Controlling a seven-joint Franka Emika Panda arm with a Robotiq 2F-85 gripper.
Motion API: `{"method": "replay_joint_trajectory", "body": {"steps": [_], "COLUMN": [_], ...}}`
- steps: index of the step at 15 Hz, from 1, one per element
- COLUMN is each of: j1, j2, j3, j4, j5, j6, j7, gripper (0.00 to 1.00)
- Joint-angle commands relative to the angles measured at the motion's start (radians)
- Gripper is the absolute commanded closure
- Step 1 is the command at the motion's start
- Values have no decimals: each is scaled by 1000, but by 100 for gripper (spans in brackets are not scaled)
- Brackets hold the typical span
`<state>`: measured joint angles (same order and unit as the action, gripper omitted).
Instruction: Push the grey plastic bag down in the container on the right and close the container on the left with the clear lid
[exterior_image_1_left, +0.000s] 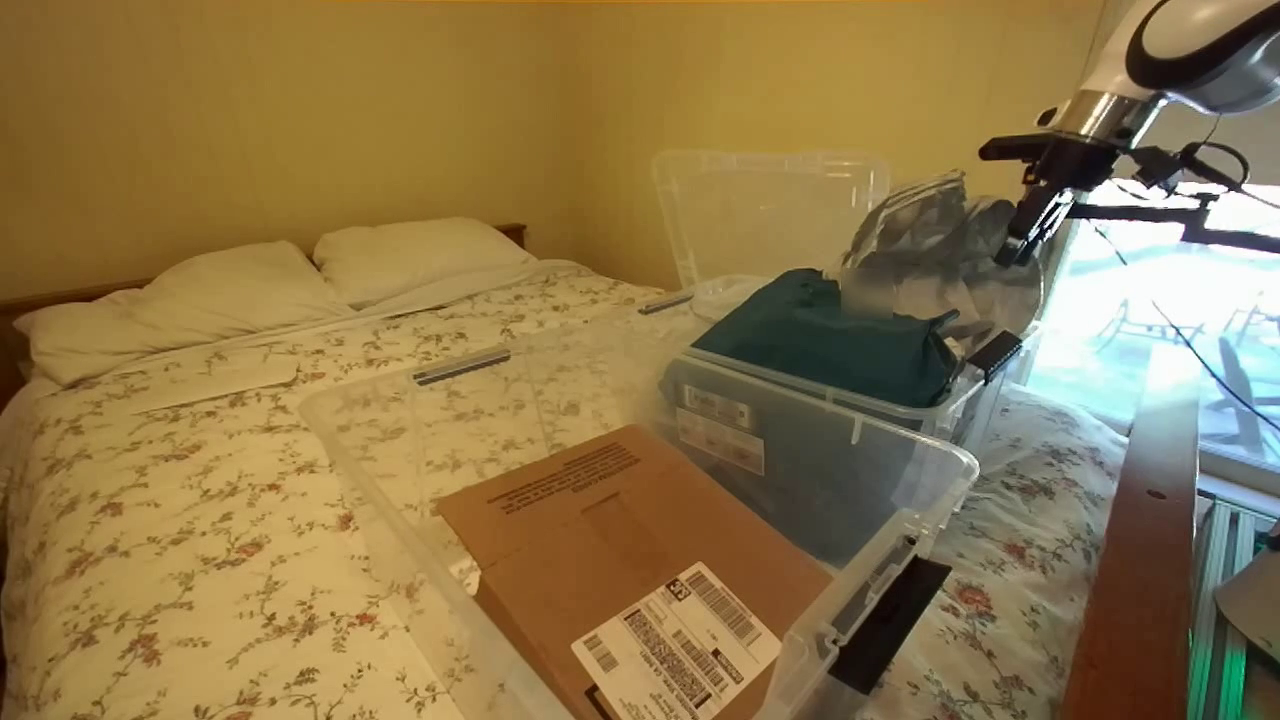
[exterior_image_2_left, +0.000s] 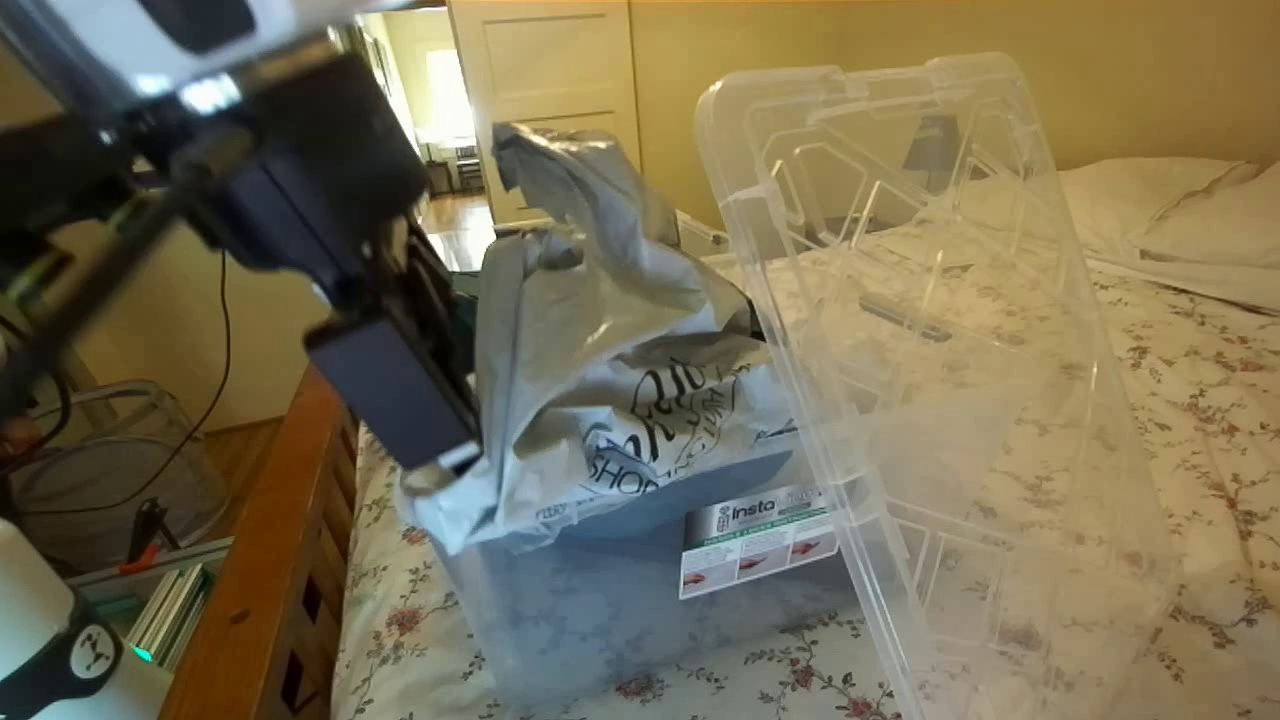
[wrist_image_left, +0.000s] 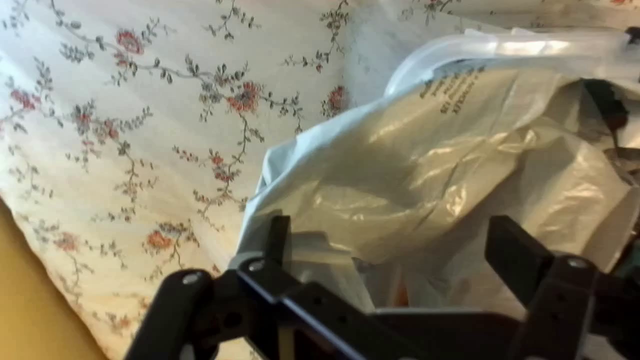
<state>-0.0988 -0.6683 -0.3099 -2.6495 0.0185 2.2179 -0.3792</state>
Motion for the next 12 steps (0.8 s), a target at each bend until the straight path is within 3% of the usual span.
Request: {"method": "replay_joint_trajectory", "body": {"steps": [1, 3, 6, 10, 12], "j1": [-3, 25, 94, 192, 199], "j2": [-211, -258, -311, -183, -99], "j3": [57, 72, 76, 82, 105], "j4": [38, 73, 81, 34, 17], "j5": [-47, -60, -42, -42, -59], "j6": [-133, -149, -60, 171, 316], "j7": [-61, -95, -139, -143, -109], "gripper": [0, 0, 0, 0, 0]}}
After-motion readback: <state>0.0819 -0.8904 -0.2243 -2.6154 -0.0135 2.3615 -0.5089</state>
